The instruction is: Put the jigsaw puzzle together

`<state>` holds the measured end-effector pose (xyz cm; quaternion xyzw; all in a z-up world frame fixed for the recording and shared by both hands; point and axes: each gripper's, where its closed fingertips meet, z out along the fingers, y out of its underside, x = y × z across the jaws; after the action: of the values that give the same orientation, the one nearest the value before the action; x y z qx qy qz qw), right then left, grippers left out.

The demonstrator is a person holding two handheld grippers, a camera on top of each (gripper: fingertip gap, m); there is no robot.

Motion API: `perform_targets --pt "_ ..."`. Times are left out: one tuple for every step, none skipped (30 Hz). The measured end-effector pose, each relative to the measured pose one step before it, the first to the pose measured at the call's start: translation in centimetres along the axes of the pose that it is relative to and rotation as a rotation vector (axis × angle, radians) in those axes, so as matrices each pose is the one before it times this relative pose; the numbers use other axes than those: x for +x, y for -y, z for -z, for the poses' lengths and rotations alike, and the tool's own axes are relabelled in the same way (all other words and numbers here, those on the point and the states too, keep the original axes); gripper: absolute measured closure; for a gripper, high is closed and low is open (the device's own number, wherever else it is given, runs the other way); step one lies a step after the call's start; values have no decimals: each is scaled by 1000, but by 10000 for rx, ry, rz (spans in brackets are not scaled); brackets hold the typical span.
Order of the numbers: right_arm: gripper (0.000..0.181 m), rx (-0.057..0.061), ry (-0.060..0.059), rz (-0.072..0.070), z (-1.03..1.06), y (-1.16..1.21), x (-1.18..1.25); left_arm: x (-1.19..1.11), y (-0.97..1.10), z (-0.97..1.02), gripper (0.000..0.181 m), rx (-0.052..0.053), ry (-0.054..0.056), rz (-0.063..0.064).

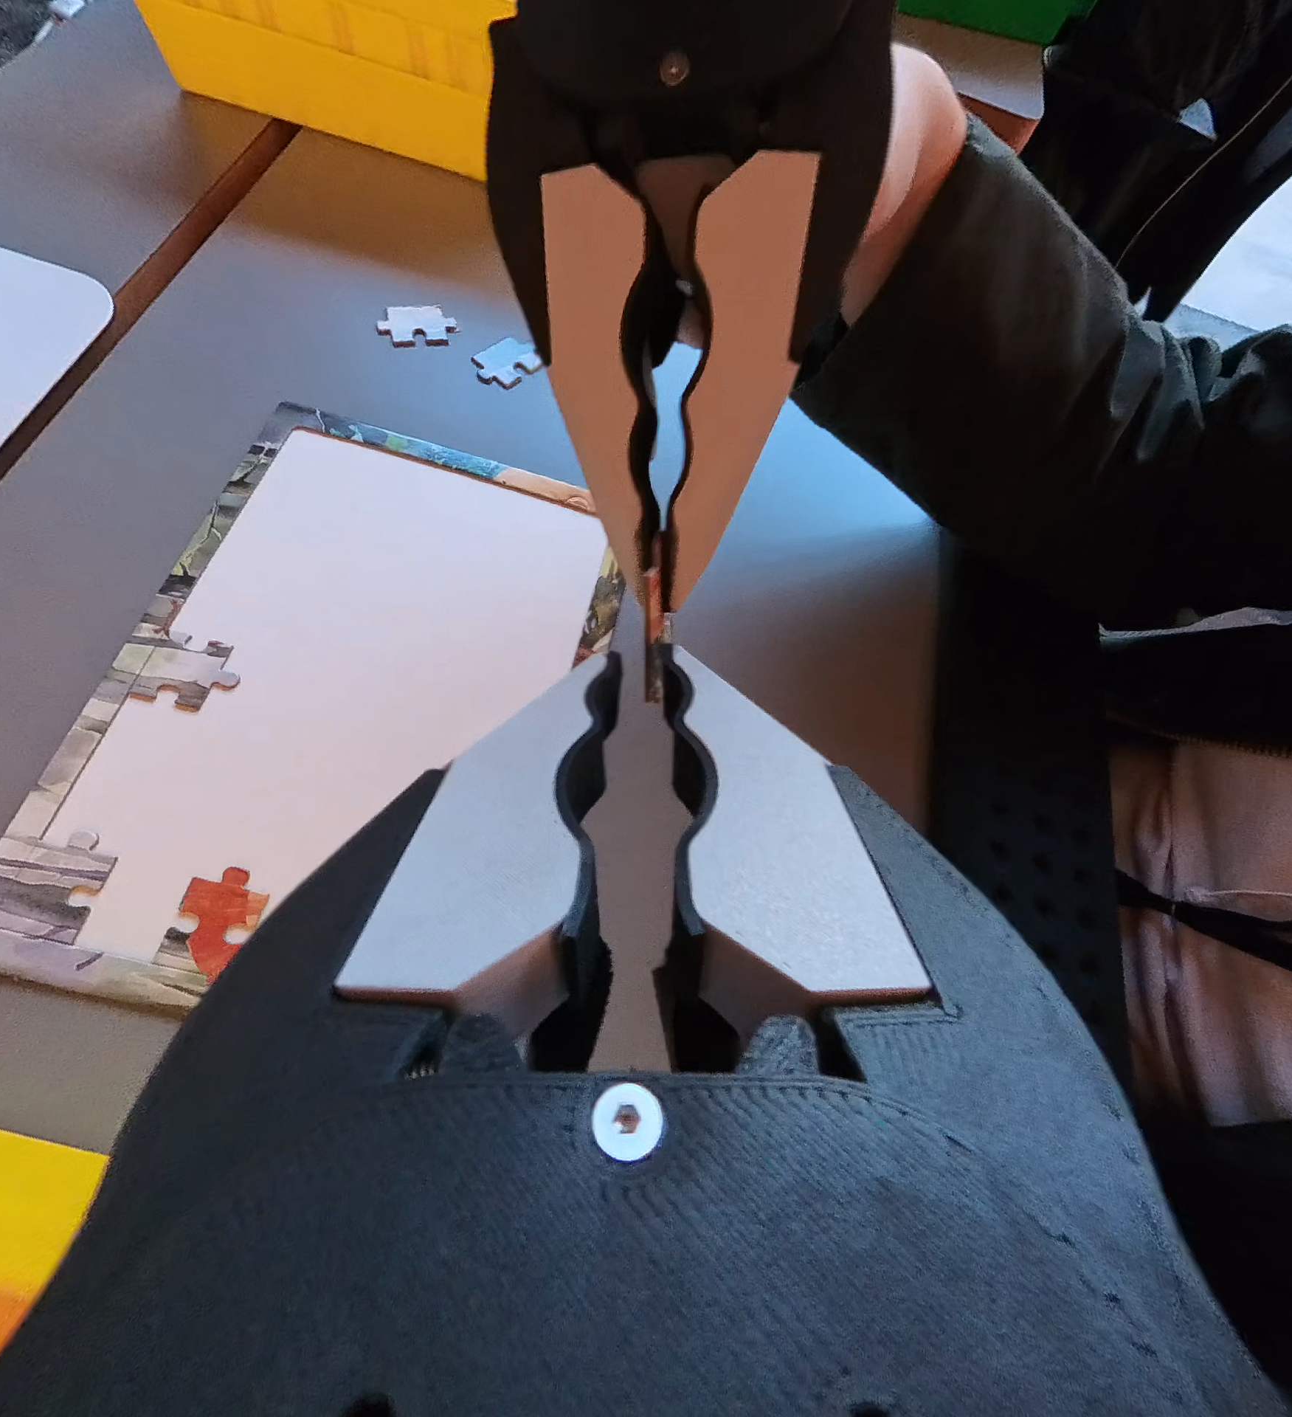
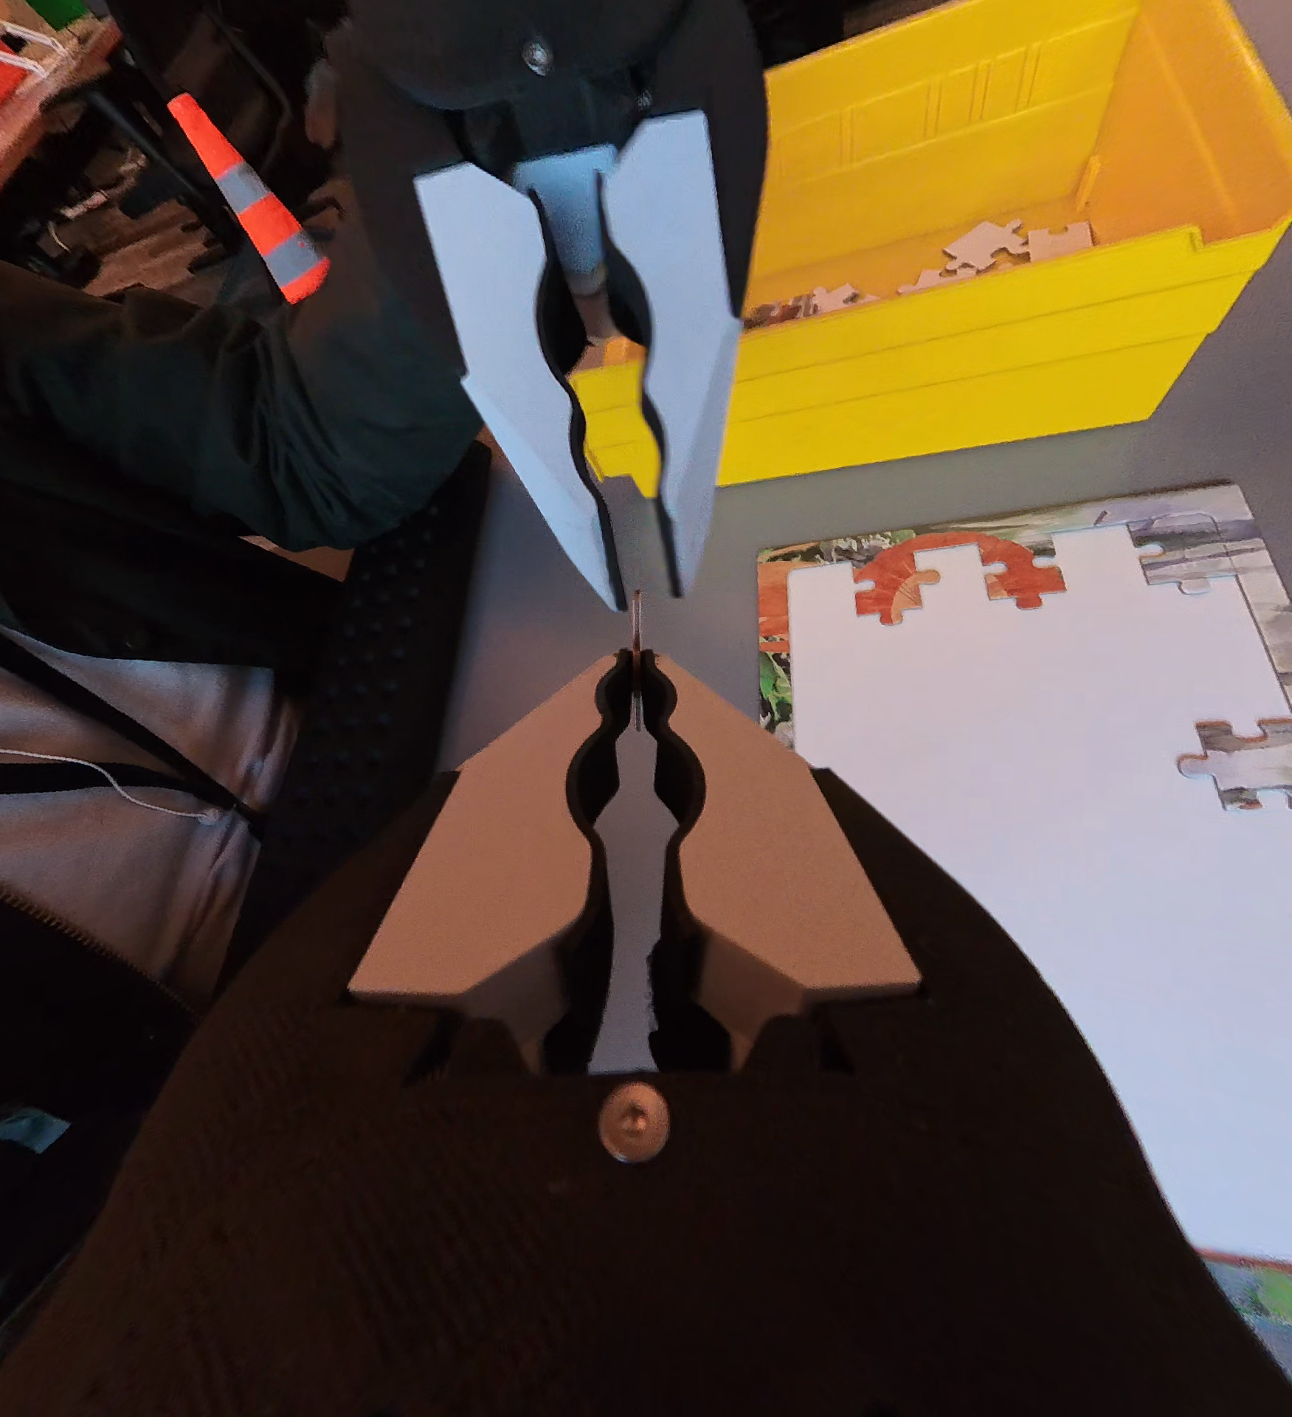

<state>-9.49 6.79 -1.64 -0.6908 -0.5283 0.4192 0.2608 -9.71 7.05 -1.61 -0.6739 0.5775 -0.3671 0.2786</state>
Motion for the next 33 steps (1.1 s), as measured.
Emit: perform_targets --pt "180 207 148 -12 103 345 -223 -179 -70 -16 167 -24 10 110" --pt "180 177 36 1 101 294 -65 -41 23 -19 164 34 -57 81" --pt "180 139 33 16 79 222 -50 185 104 -30 165 86 -188 52" --pt "180 84 -43 28 71 125 65 365 151 -10 172 106 -296 24" --pt "180 134 -43 96 124 166 95 310 179 43 181 106 -273 48" --pt "179 264 -138 118 207 372 215 -165 237 110 181 144 11 138" --pt "167 465 -331 256 357 708 454 -203 406 223 181 263 12 235" --pt "148 636 -553 337 464 1000 686 -293 529 326 181 347 29 287" --pt "138 615 -717 488 515 1043 845 -295 621 423 181 433 2 328" --pt "125 523 -660 732 444 1029 572 -356 717 496 181 499 17 374" --pt "119 521 -516 1022 329 1102 99 -337 730 525 181 507 -14 384" --pt "121 360 -591 1227 232 914 69 -228 681 498 181 468 -92 337" --pt "123 77 -739 1250 99 544 277 -161 608 464 181 424 -122 264" --pt "123 -113 -597 1105 -48 275 99 -274 607 443 181 421 -22 223" --pt "124 -219 -389 871 -196 101 -97 -289 530 392 181 370 30 189" --pt "125 -274 -362 659 -258 15 10 -52 426 305 181 287 -60 127" --pt "126 -242 -349 542 -281 -2 69 124 335 221 181 218 -115 85" --pt "125 -163 -258 474 -259 58 -30 94 172 113 181 102 -53 61" --pt "126 -164 -228 412 -238 11 -51 -7 81 43 181 38 53 -7" --pt "127 -125 -207 362 -212 35 -31 -8 54 -25 181 44 87 -81" --pt "129 -99 -152 299 -201 24 -91 87 18 -75 181 15 18 -72" --pt "132 -171 -104 235 -196 -113 -81 146 -48 -98 181 -33 -44 -16" --pt "135 -154 -89 206 -169 -141 -72 143 -41 -100 181 -38 -66 22" --pt "136 -90 32 137 -146 -99 -206 147 -10 -77 181 -4 -84 26" --pt "140 -98 36 58 -121 -125 -166 100 -12 -46 181 3 -69 35" --pt "142 -43 -60 40 -67 -75 26 37 -72 -42 181 -47 -43 37" --pt "145 -32 -74 15 -32 -49 76 7 -86 -34 181 -56 -16 16" --pt "147 12 16 0 4 10 -32 -7 -37 -6 181 -22 3 1" --pt "147 28 15 -26 18 15 -14 31 -10 5 181 -7 -19 6" --pt "147 34 36 -40 38 18 -28 45 -12 12 181 -15 -28 3" --pt "147 25 59 -47 34 7 -39 49 -30 -10 181 -26 -28 -8" --pt "147 21 56 -52 29 -10 -41 41 -39 -8 181 -29 -22 -20" --pt "147 29 17 -17 27 17 0 32 -12 -19 181 -15 -29 -3"
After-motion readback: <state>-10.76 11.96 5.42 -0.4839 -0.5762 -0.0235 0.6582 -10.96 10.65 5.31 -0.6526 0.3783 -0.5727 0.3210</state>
